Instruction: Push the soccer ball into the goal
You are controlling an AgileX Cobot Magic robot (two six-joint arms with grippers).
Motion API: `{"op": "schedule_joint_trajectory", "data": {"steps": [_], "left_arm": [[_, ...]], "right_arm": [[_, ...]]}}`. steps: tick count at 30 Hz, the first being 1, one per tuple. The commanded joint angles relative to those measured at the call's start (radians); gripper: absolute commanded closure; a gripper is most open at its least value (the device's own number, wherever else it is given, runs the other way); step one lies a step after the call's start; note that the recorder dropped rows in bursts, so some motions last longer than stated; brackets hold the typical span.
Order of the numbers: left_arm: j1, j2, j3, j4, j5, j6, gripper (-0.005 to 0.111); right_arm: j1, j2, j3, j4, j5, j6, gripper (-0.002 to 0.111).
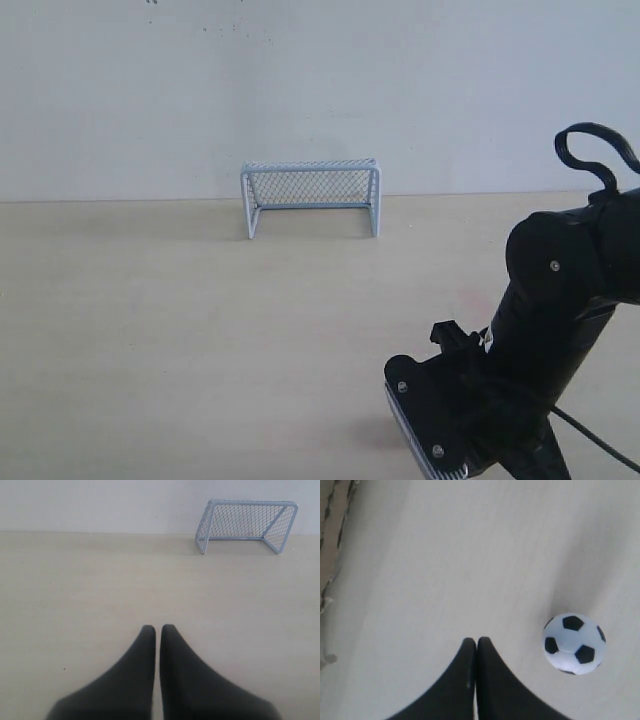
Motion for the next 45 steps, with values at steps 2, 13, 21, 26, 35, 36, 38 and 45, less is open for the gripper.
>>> {"op": "schedule_joint_trajectory", "data": {"steps": [2,13,21,26,35,36,38,45], "left_arm": [[0.000,-0.001,0.004,0.001,-0.002,0.000,0.102],[0.000,-0.001,0.004,0.001,-0.002,0.000,0.102],[0.000,-0.001,0.004,0.001,-0.002,0.000,0.102],[0.000,-0.001,0.004,0.001,-0.002,0.000,0.102],[0.000,-0.001,0.004,0.001,-0.002,0.000,0.102],[0.000,-0.001,0.004,0.001,-0.002,0.000,0.102],[0.000,-0.001,0.004,0.001,-0.002,0.000,0.102],[0.000,-0.001,0.004,0.001,-0.002,0.000,0.102]], "right_arm": [[0.002,-0.002,0.002,0.009,-0.018,-0.004,0.109],[0.002,0.000,0.002,0.043,-0.044,-0.016,0.109],[0.002,0.068,0.002,0.040,-0.048,-0.030,0.109],[0.002,0.063,0.002,0.041,-0.026,-0.030,0.109],[0.000,0.081,-0.024,0.020,-0.112,-0.012,0.109],[-0.002,0.098,-0.053,-0.010,-0.210,-0.023,0.109],[-0.020,0.118,-0.146,-0.171,-0.573,0.035,0.109],[-0.015,-0.007,-0.177,-0.130,-0.765,0.247,0.109]]}}
